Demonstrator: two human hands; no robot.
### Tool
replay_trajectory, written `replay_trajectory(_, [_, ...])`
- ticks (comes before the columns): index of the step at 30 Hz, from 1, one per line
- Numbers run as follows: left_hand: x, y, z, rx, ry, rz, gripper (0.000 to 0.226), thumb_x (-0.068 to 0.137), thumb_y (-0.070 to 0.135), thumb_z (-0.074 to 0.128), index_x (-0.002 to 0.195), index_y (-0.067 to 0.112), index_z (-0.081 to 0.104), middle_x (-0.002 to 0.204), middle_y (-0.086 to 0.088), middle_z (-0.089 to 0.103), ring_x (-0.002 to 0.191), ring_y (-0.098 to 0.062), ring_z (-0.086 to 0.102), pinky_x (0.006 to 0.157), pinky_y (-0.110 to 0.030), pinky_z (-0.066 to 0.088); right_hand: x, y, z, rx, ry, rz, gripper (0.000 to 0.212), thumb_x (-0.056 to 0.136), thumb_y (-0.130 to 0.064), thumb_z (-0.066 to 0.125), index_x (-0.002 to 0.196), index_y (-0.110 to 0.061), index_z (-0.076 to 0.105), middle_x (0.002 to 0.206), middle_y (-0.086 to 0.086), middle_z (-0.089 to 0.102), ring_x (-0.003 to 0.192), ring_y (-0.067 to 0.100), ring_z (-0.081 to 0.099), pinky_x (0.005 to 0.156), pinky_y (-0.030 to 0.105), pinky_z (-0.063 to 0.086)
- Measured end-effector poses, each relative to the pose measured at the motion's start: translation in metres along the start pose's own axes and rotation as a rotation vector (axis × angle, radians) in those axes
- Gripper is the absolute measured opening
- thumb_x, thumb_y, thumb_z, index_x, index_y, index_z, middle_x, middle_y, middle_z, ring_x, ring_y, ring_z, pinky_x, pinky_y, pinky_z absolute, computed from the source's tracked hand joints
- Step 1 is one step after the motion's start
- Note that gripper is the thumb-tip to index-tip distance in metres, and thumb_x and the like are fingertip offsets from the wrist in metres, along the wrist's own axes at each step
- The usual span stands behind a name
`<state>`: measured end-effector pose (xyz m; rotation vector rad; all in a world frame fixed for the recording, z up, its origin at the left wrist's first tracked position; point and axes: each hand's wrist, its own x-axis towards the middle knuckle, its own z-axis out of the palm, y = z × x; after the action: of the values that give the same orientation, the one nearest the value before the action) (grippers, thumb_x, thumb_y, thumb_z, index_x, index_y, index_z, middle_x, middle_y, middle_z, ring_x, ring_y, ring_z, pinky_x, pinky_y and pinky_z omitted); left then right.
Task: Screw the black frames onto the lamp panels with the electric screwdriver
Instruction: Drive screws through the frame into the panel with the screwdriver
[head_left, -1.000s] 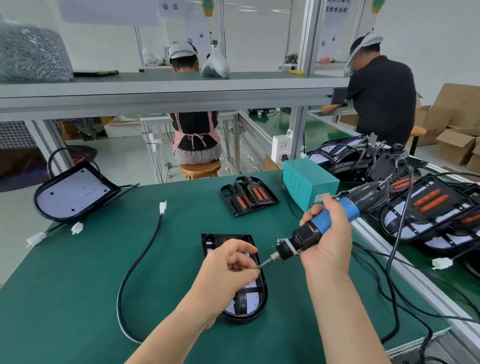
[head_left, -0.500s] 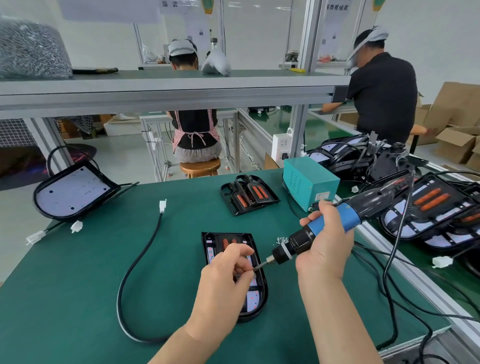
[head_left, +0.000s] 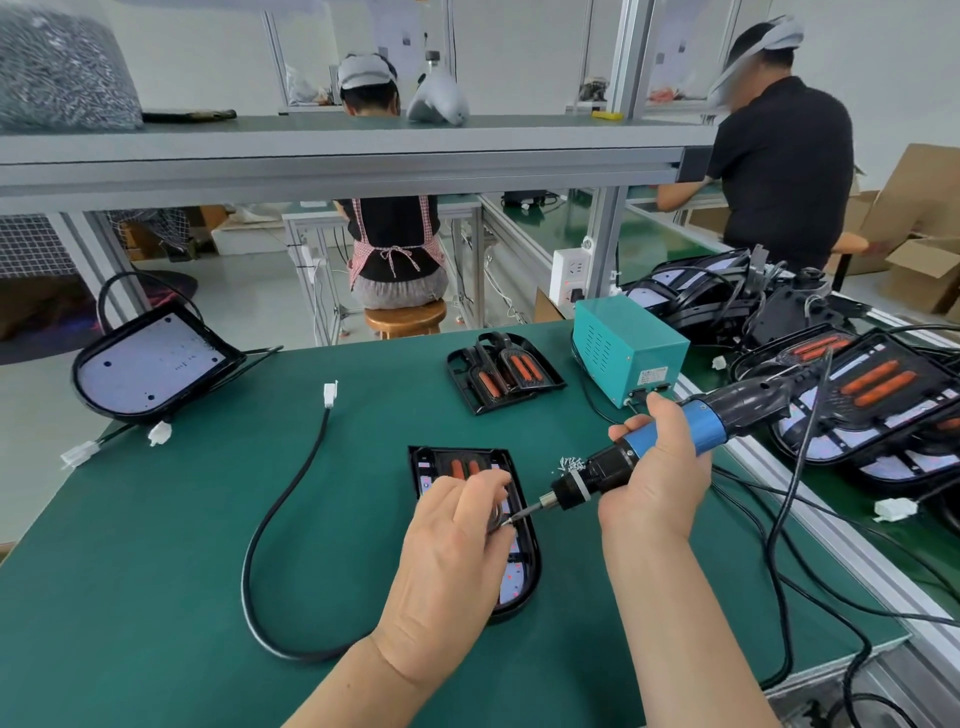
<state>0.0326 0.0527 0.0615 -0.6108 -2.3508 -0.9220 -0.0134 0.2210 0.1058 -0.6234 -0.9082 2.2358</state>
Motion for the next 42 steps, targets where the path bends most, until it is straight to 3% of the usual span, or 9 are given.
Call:
replay_trajectory(4, [0.006, -0.021, -0.010, -0.005, 0.091, -0.392, 0.054, 0.080, 0.019, 0.079, 0.127, 0.018, 0.052, 0.116, 0.007, 0.050, 0.111, -0.019, 0.051, 0.097, -0.033, 0.042, 0.008, 0.000, 0.000, -0.013, -0.057, -0.062, 0.020, 0.086, -0.019, 0.071, 0.103, -0.017, 0.060, 0.065, -0.004, 0.058, 0.057, 0.017, 0.058, 0.059, 0.025, 0.053])
replay_trajectory(7, [0.014, -0.038, -0.014, -0.066, -0.049, -0.785, 0.078, 0.081, 0.043, 0.078, 0.140, 0.013, 0.037, 0.130, -0.004, 0.044, 0.119, -0.027, 0.049, 0.097, -0.039, 0.043, 0.009, 0.003, 0.003, -0.060, -0.138, -0.144, 0.018, 0.082, -0.017, 0.070, 0.096, -0.016, 0.058, 0.064, -0.002, 0.056, 0.056, 0.017, 0.054, 0.057, 0.027, 0.052])
replay_trajectory(10, [0.022, -0.044, -0.008, -0.132, -0.222, -0.949, 0.087, 0.078, 0.058, 0.076, 0.136, 0.009, 0.034, 0.118, -0.002, 0.052, 0.113, -0.028, 0.054, 0.088, -0.036, 0.045, 0.005, 0.010, 0.006, -0.142, -0.225, -0.199, 0.017, 0.079, -0.019, 0.070, 0.091, -0.018, 0.058, 0.060, -0.005, 0.057, 0.049, 0.015, 0.054, 0.055, 0.023, 0.050])
replay_trajectory(13, [0.025, -0.047, -0.001, -0.178, -0.296, -0.986, 0.073, 0.072, 0.058, 0.080, 0.114, 0.009, 0.046, 0.107, -0.002, 0.061, 0.098, -0.022, 0.061, 0.087, -0.040, 0.053, 0.001, 0.017, 0.008, -0.190, -0.287, -0.210, 0.017, 0.078, -0.019, 0.070, 0.089, -0.019, 0.058, 0.057, -0.002, 0.056, 0.047, 0.016, 0.053, 0.053, 0.020, 0.049])
replay_trajectory(17, [0.029, -0.050, 0.001, -0.216, -0.343, -0.940, 0.060, 0.071, 0.052, 0.083, 0.106, 0.008, 0.061, 0.100, -0.009, 0.071, 0.093, -0.027, 0.067, 0.089, -0.048, 0.055, 0.000, 0.022, 0.012, -0.232, -0.332, -0.206, 0.018, 0.077, -0.020, 0.070, 0.091, -0.018, 0.058, 0.055, -0.003, 0.055, 0.046, 0.016, 0.053, 0.053, 0.020, 0.049])
replay_trajectory(23, [0.028, -0.047, 0.002, -0.225, -0.283, -0.963, 0.057, 0.072, 0.047, 0.085, 0.101, 0.010, 0.052, 0.098, -0.005, 0.066, 0.090, -0.023, 0.064, 0.082, -0.041, 0.055, -0.001, 0.028, 0.014, -0.269, -0.341, -0.195, 0.021, 0.074, -0.022, 0.071, 0.092, -0.019, 0.060, 0.056, 0.000, 0.055, 0.047, 0.017, 0.055, 0.052, 0.020, 0.048])
replay_trajectory(29, [0.029, -0.046, 0.001, -0.229, -0.290, -0.963, 0.059, 0.072, 0.048, 0.085, 0.102, 0.009, 0.052, 0.099, -0.008, 0.067, 0.094, -0.027, 0.065, 0.085, -0.047, 0.055, -0.002, 0.031, 0.014, -0.307, -0.370, -0.192, 0.023, 0.073, -0.023, 0.071, 0.091, -0.018, 0.057, 0.057, 0.002, 0.054, 0.048, 0.016, 0.055, 0.053, 0.019, 0.048])
replay_trajectory(38, [0.029, -0.050, 0.003, -0.286, -0.292, -0.962, 0.058, 0.073, 0.044, 0.085, 0.104, 0.007, 0.055, 0.101, -0.011, 0.068, 0.095, -0.030, 0.066, 0.088, -0.052, 0.055, -0.015, 0.034, 0.016, -0.358, -0.585, -0.235, 0.020, 0.077, -0.019, 0.072, 0.089, -0.020, 0.057, 0.070, 0.016, 0.054, 0.049, 0.015, 0.055, 0.056, 0.018, 0.050])
replay_trajectory(42, [0.029, -0.050, 0.002, -0.318, -0.290, -0.946, 0.062, 0.068, 0.047, 0.084, 0.106, 0.005, 0.059, 0.102, -0.012, 0.070, 0.095, -0.032, 0.067, 0.088, -0.053, 0.055, -0.014, 0.033, 0.016, -0.348, -0.591, -0.251, 0.017, 0.077, -0.014, 0.070, 0.084, -0.020, 0.056, 0.065, 0.007, 0.054, 0.048, 0.019, 0.053, 0.055, 0.021, 0.050])
